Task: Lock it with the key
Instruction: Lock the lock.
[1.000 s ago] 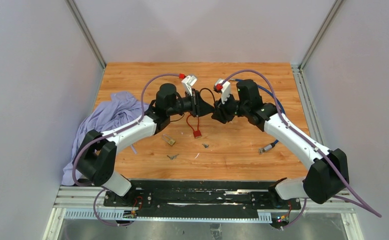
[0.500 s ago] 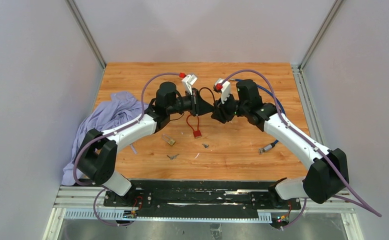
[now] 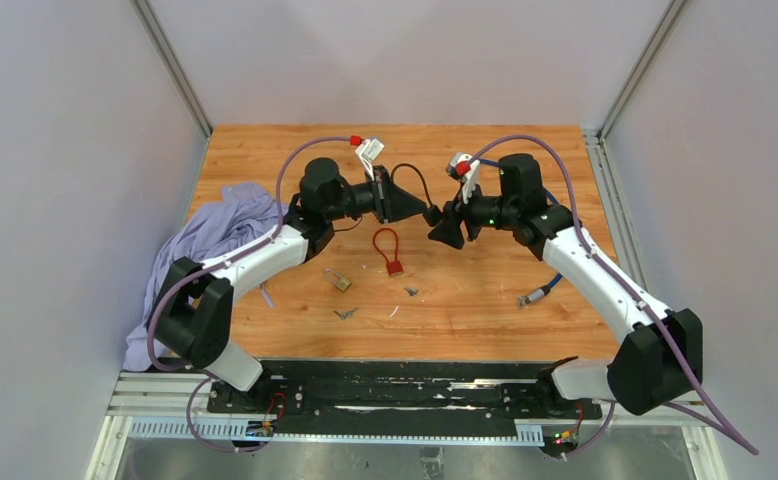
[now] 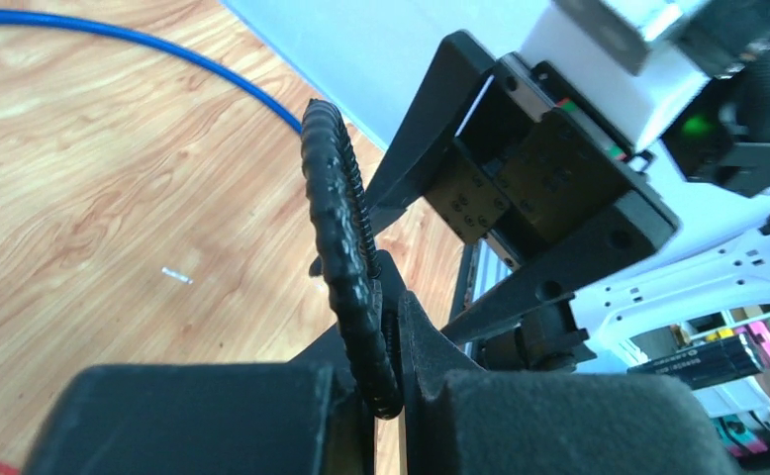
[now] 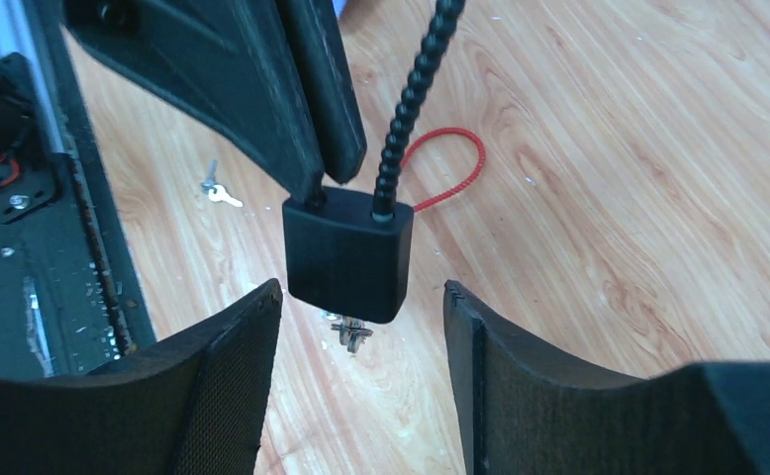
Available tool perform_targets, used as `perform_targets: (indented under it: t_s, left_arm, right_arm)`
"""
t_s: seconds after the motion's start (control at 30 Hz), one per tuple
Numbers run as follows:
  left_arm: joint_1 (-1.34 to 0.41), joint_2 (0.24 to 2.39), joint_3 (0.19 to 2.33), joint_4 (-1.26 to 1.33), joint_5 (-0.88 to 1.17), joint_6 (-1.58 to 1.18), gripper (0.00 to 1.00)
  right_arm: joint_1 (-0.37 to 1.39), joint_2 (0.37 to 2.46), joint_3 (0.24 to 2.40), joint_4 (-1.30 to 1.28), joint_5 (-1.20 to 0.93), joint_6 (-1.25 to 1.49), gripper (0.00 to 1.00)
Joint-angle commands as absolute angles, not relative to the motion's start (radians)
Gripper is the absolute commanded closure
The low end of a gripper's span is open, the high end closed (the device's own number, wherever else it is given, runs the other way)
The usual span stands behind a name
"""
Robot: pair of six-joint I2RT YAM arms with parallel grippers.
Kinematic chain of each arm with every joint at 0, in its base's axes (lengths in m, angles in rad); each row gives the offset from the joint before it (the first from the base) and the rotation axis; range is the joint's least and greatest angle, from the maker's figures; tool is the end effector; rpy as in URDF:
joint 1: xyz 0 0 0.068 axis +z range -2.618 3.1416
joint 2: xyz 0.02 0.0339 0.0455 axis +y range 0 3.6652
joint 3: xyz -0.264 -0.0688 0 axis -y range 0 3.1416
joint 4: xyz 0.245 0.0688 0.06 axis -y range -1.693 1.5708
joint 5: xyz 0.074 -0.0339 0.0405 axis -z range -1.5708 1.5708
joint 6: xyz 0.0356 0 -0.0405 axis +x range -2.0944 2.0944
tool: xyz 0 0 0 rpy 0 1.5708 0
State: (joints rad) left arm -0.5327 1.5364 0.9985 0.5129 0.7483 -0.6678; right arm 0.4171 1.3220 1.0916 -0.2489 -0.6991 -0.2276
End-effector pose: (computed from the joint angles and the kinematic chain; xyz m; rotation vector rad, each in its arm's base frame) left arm 0.2910 -0.1997 0.3008 0.5331 1.7347 -1.4828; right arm 0.2623 0.1413 0.3251 -1.0423 1.7380 0.8317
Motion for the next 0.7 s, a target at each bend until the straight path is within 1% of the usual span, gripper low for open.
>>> perform_targets:
  t_s: [0.0,0.2,0.33,0.67]
  left_arm:
    - [-0.525,1.518,0.988,0.691,0.813,-0.740,1.00]
    - [-0.525,1.540,0.968,0.802,0.861,-0.802,1.00]
    - [-0.525,1.532,0.959,0.798,0.869,-0.784,1.00]
    - [-0.526,1.526,0.946,0.793,0.878,-0.754,1.00]
  right_arm:
    - [0.359,1.291,1.054,-0.201,-0.911,-0.205,0.43]
    - [0.302,1.312,1.067,-0.178,-1.066,-0.155,0.44]
    - [0.278,1.321,1.077,-0.166,-1.135,-0.124,0.44]
    - [0.255,1.336,1.090,-0.110,-1.238,-0.030,0.57]
